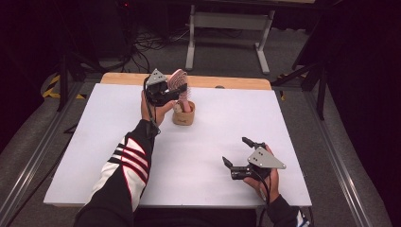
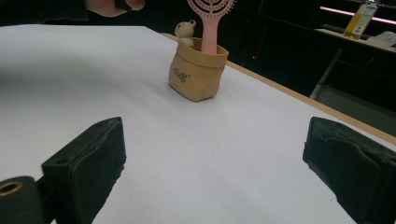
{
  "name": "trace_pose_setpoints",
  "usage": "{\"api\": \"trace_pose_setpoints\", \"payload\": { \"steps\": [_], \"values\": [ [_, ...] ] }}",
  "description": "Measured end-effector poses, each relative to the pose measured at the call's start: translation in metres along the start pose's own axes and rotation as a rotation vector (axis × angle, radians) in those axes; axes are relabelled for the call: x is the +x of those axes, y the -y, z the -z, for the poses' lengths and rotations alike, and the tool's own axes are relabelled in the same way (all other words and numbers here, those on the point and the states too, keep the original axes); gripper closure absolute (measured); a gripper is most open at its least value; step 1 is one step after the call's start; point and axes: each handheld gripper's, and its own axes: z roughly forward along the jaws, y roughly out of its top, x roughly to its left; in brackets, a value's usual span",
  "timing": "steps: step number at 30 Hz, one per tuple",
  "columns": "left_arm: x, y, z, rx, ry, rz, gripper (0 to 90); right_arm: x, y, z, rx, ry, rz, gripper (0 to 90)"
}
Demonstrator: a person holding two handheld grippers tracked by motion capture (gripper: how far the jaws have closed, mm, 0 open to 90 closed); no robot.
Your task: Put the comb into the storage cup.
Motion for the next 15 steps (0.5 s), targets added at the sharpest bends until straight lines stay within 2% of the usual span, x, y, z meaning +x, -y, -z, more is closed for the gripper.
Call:
{"api": "trace_pose_setpoints", "payload": {
  "steps": [7,15],
  "values": [
    [0.0036,0.0033,0.0003,-0.017,0.011,0.032,62.8,0.0039,-0.0008,-0.0042,0.008,-0.013,0.007,6.6],
    [0.0081,0.005,0.0019,-0.021,-0.006,0.038,62.0,0.0042,0.0001,-0.0054,0.014,-0.018,0.005,6.6]
  ]
}}
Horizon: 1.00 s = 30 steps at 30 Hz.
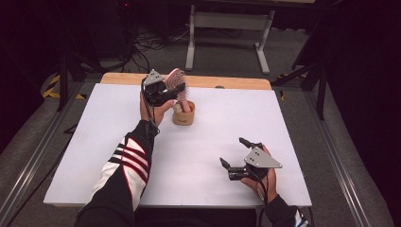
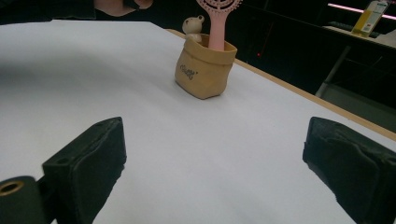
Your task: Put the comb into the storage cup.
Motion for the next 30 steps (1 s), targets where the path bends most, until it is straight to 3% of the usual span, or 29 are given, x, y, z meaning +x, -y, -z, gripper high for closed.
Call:
{"api": "trace_pose_setpoints", "payload": {
  "steps": [4,12,18,30],
  "values": [
    [0.004,0.002,0.002,-0.004,-0.015,0.007,61.1,0.0,0.0,0.0,0.003,-0.001,0.001,6.6],
    [0.018,0.007,0.007,-0.014,-0.041,0.067,59.4,0.0,0.0,-0.001,0.005,-0.004,0.0,6.6],
    [0.018,0.007,0.007,-0.008,-0.053,0.059,59.0,0.001,0.0,-0.001,0.007,-0.006,0.006,6.6],
    [0.025,0.013,0.01,-0.021,-0.059,0.092,57.7,0.0,0.0,-0.001,0.011,-0.002,0.007,6.7]
  ]
}}
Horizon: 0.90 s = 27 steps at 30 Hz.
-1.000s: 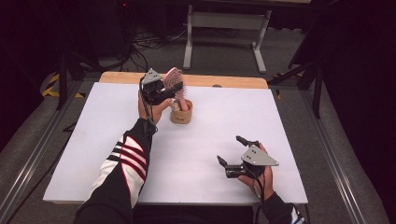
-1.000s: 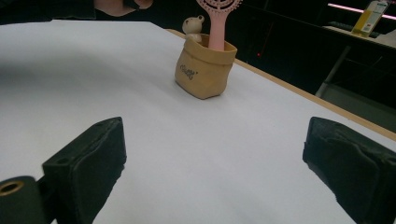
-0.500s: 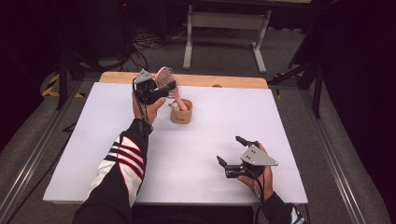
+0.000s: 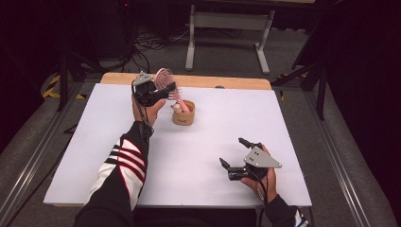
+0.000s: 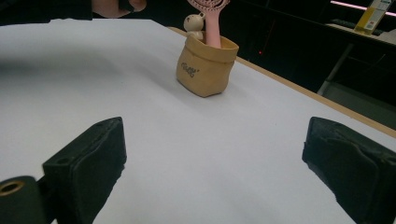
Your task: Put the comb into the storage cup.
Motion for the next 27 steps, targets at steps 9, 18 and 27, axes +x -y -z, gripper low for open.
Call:
{"api": "trace_pose_setpoints", "payload": {
  "steps": [9,18,27],
  "values": [
    [0.007,0.004,0.004,-0.002,-0.009,0.01,56.4,0.0,0.0,-0.001,0.004,-0.004,-0.001,6.7],
    [0.013,0.007,0.007,0.005,-0.014,0.027,55.4,0.0,0.001,-0.002,0.009,-0.005,-0.003,6.7],
    [0.015,0.009,0.008,0.003,-0.009,0.03,54.6,0.0,0.001,-0.001,0.009,-0.004,-0.004,6.7]
  ]
}}
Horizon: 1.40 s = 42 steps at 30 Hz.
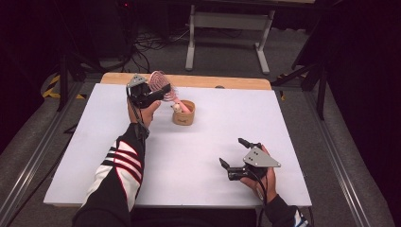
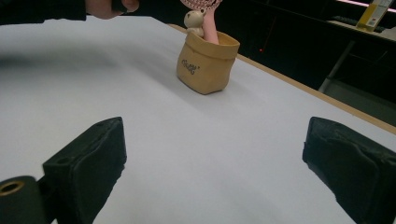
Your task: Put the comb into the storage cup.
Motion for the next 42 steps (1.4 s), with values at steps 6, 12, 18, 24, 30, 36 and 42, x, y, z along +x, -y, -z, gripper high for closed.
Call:
{"api": "trace_pose_setpoints", "payload": {
  "steps": [6,12,18,24,30,36,42],
  "values": [
    [0.003,0.0,0.003,0.002,-0.001,0.007,53.2,0.0,0.0,0.0,0.0,-0.001,0.0,6.7],
    [0.003,0.001,0.005,0.008,0.0,-0.004,50.3,0.0,0.0,0.0,0.0,0.0,0.0,6.7],
    [0.004,-0.001,0.007,0.015,-0.012,-0.012,39.0,0.0,0.0,0.0,0.003,-0.001,0.003,6.7],
    [0.006,-0.001,0.008,0.014,-0.021,-0.011,32.0,0.0,0.0,0.0,0.003,-0.001,0.004,6.7],
    [0.004,-0.003,0.01,0.014,-0.052,-0.026,24.8,0.0,0.0,0.0,0.001,0.0,0.003,6.7],
    [0.004,-0.004,0.012,0.022,-0.049,-0.032,19.3,0.0,0.0,0.0,0.0,0.0,0.004,6.7],
    [0.005,-0.005,0.016,0.026,-0.057,-0.057,11.7,0.0,0.0,0.0,-0.003,0.003,0.002,6.6]
  ]
}}
